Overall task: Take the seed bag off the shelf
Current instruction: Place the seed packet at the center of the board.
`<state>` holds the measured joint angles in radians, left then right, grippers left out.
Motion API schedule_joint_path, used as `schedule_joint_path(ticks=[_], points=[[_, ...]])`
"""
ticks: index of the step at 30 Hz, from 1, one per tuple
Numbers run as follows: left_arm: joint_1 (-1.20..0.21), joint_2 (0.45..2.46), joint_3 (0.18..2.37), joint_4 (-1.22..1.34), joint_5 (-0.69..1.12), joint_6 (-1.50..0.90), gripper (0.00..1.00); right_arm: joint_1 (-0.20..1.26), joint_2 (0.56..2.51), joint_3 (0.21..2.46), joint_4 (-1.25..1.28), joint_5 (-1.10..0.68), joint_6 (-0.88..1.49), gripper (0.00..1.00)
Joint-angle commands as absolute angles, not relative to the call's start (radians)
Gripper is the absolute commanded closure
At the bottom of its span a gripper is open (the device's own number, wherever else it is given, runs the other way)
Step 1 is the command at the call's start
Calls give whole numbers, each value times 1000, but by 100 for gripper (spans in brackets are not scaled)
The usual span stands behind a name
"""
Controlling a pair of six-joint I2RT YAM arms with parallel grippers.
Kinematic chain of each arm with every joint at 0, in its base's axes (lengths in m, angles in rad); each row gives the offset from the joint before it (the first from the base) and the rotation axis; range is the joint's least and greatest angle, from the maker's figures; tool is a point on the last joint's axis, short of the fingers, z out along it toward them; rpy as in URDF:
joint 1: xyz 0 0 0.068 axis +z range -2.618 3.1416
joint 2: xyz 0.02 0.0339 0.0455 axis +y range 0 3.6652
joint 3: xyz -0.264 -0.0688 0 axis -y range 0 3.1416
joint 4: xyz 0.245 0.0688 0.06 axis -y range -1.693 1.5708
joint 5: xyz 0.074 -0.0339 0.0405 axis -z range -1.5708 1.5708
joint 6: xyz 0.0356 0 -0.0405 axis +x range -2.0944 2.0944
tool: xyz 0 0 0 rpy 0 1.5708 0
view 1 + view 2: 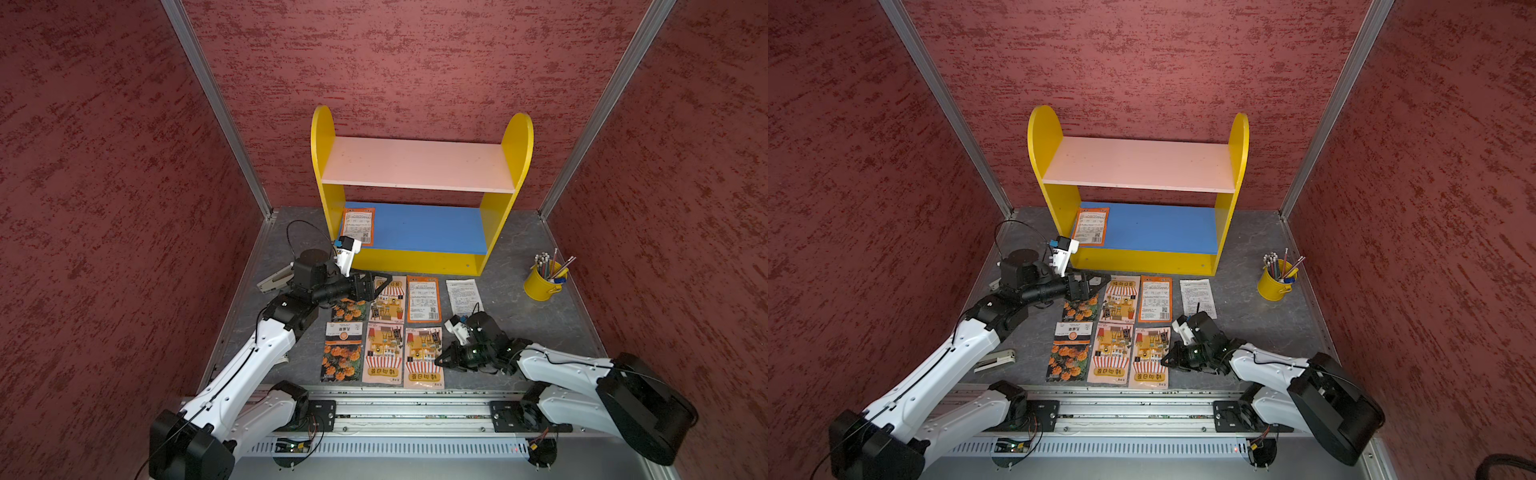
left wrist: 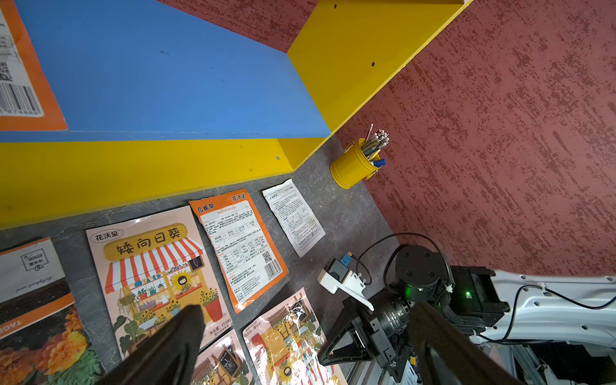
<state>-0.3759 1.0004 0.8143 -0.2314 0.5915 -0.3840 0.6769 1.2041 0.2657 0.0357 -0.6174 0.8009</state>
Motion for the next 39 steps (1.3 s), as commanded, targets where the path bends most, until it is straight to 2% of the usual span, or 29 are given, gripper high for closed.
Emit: schedule_joint_path(ticks=[1,23,25,30,31,33,37,39], points=[[-372,989,796,-222,577,-367,0,674,1225,294,37,-604,754,100],[-371,985,758,-196,574,-370,0,670,1266,350,-27,-509,712,99],[-371,983,756,-192,574,-372,0,670,1260,351,-42,-502,709,94],[-371,984,756,-190,574,-371,0,670,1223,359,-118,-460,686,90],[-371,983,756,-191,575,-372,0,670,1213,359,-129,-454,683,87],[-371,983,753,-190,575,-372,0,670,1196,358,-155,-437,674,73],[-371,986,754,-189,577,-373,0,667,1164,365,-213,-400,658,65],[-371,985,755,-190,575,-375,0,666,1142,369,-246,-384,649,65]])
